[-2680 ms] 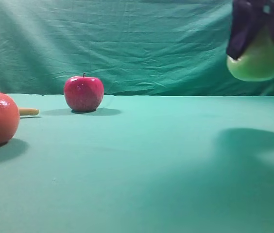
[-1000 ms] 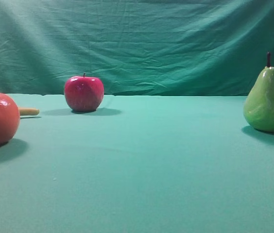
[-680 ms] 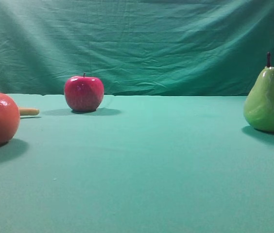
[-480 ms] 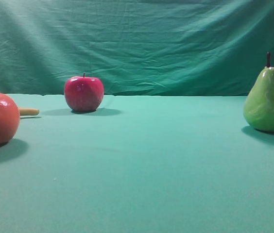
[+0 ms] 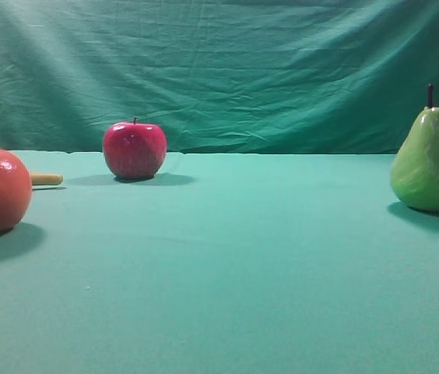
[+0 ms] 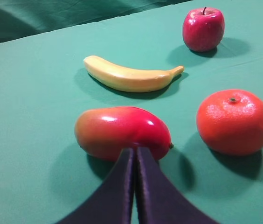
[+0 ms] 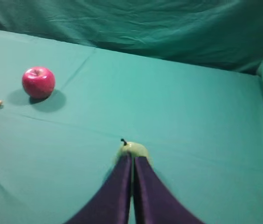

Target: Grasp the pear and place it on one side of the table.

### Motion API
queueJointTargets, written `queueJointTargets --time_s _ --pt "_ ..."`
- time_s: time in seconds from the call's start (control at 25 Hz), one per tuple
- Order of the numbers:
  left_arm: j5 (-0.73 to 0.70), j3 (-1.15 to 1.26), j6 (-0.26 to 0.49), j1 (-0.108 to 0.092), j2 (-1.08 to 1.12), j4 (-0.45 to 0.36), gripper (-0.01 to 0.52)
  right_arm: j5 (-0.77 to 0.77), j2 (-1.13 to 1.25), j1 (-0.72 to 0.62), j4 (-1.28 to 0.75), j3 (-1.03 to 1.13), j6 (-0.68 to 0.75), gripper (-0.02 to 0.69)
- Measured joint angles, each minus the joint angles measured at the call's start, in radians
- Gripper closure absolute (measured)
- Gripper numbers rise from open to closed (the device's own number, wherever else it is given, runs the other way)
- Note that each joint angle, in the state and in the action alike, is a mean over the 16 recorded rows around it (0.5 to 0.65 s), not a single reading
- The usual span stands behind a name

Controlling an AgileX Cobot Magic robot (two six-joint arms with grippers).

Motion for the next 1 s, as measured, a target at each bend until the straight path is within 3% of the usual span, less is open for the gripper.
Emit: queueJointTargets --time_s 0.48,1.0 --pt "0.000 0.000 0.000 0.000 0.000 0.000 0.514 -0.301 -0.233 -0.149 -0.094 0.445 0.044 0.665" --pt "0.000 0.000 0.000 0.000 0.000 0.000 0.514 -0.363 -0.319 -0.217 -0.117 0.655 0.044 0.665"
